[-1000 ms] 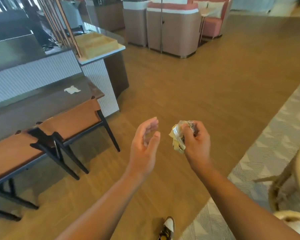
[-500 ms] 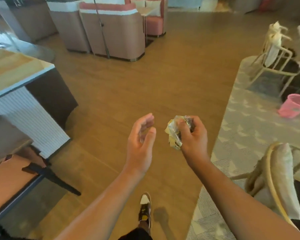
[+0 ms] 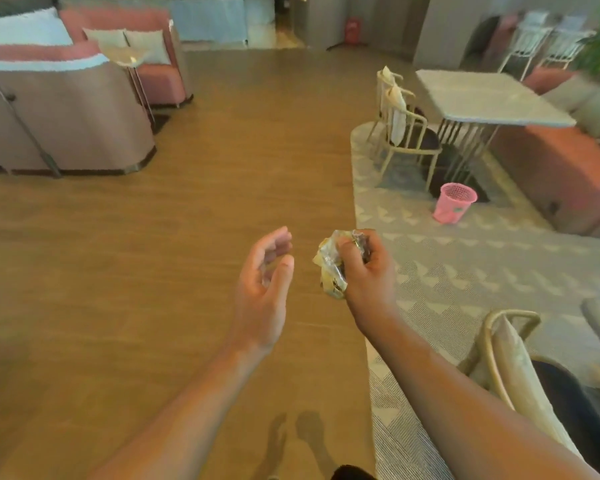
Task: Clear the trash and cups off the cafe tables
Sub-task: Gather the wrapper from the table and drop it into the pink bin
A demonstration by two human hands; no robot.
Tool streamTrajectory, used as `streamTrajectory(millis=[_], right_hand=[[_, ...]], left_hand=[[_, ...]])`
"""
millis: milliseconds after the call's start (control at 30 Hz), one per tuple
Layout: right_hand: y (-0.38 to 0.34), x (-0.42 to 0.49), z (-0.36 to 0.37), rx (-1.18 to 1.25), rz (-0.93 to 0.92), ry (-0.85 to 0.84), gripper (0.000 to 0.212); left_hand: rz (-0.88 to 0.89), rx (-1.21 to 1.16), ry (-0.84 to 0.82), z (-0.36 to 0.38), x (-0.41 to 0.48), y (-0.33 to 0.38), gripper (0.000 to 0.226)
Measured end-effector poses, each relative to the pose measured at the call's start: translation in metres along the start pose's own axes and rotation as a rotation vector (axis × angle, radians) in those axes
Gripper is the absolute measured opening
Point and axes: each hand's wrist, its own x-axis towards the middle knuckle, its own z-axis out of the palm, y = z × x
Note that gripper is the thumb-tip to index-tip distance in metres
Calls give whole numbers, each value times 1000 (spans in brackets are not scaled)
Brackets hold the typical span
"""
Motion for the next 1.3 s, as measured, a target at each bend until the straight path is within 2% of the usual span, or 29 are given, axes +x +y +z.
streamTrajectory(millis=[67,233,333,600,767,967,1300], right_hand=[[6,34,2,-13,-3,50,9],[25,122,-9,-26,4,180,16],[42,175,-26,-35,14,219,11],[80,366,-90,-21,14,300,25],[87,478,-131,-48,9,322,15],[108,586,-174,-116,0,381,21],[159,804,-231,-149,-14,540,37]], left_hand=[[7,-17,-66,11,42,-16,34],[16,-54,-187,57,132,-62,31],[9,-75,-253,97,180,-91,31],[5,-122,-337,242,333,-155,34],[-6,-157,-382,329,419,-179,37],[-18,-155,-434,419,509,-225,49],[-32,-186,-577,579,685,-322,48]])
